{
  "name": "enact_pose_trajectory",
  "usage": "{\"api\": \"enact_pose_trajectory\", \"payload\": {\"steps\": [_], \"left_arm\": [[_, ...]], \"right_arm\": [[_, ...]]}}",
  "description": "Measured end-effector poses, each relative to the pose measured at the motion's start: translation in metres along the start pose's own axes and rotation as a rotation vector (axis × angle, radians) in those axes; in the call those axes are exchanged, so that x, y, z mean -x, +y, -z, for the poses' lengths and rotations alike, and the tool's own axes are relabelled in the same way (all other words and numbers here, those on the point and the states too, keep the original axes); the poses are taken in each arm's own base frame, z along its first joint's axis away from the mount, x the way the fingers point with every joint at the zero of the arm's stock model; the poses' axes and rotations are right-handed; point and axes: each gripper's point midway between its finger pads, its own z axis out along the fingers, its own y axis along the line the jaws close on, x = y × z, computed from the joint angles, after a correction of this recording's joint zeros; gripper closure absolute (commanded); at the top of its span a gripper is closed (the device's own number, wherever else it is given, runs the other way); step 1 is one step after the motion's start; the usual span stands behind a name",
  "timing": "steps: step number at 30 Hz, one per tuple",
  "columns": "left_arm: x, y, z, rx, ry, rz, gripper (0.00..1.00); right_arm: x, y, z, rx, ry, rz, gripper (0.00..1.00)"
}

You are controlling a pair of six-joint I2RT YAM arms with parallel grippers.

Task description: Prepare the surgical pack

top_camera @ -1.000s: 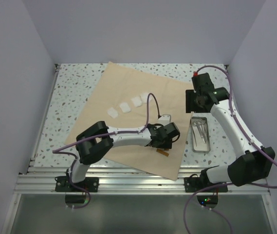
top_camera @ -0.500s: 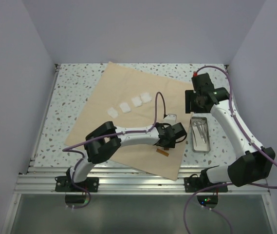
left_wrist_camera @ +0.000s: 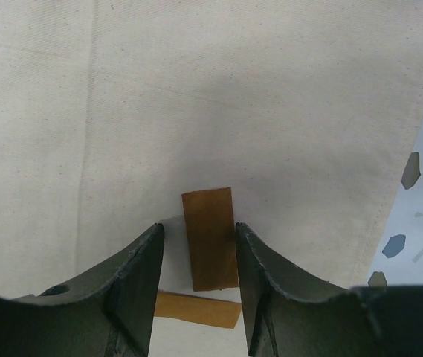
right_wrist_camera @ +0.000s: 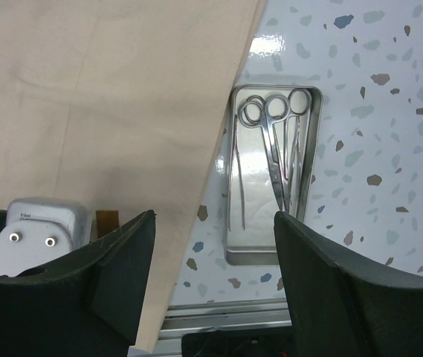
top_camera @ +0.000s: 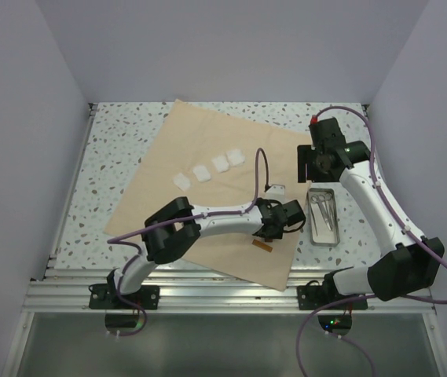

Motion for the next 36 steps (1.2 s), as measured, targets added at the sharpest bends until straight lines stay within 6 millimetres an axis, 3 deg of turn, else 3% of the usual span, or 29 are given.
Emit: {"api": "enact_pose_trajectory", "payload": {"steps": [36], "left_arm": [[-0.010,-0.002,0.006,0.123,-0.035,-0.024,0.56]], "right_arm": [[-0.004,0.008,0.000,0.052,-0.006,-0.003,0.30]]}}
